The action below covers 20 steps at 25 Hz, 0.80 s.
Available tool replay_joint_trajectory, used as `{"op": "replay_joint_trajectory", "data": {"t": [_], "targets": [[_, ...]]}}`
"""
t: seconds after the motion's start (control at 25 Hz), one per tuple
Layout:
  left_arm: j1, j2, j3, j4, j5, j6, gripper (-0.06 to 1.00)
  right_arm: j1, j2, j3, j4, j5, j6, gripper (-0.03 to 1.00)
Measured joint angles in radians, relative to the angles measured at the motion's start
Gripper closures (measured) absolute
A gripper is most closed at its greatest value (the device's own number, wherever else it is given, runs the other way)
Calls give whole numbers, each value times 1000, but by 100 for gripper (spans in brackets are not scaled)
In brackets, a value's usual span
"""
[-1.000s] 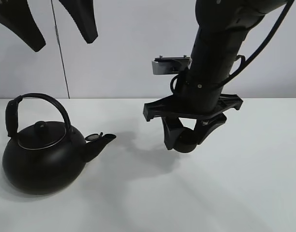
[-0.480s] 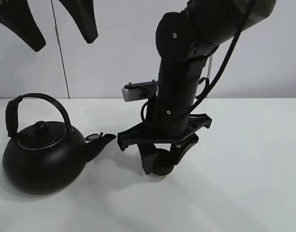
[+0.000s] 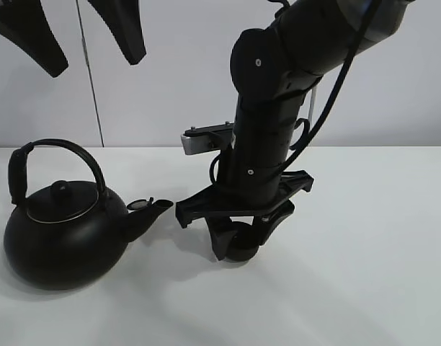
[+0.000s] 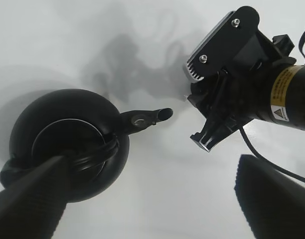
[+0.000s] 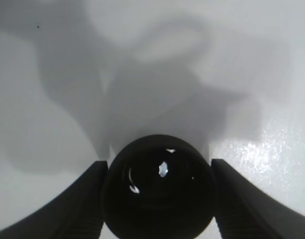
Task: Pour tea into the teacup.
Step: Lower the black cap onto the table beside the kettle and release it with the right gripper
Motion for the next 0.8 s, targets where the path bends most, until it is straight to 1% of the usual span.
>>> {"op": "replay_joint_trajectory", "data": {"t": [0.24, 0.44, 0.8], "targets": [[0, 0, 0, 0, 0, 0, 30, 0, 0, 0, -9, -11, 0, 57], [0, 0, 0, 0, 0, 0, 30, 0, 0, 0, -30, -14, 21, 57], [0, 0, 0, 0, 0, 0, 30, 0, 2, 0, -32, -15, 27, 57]]}}
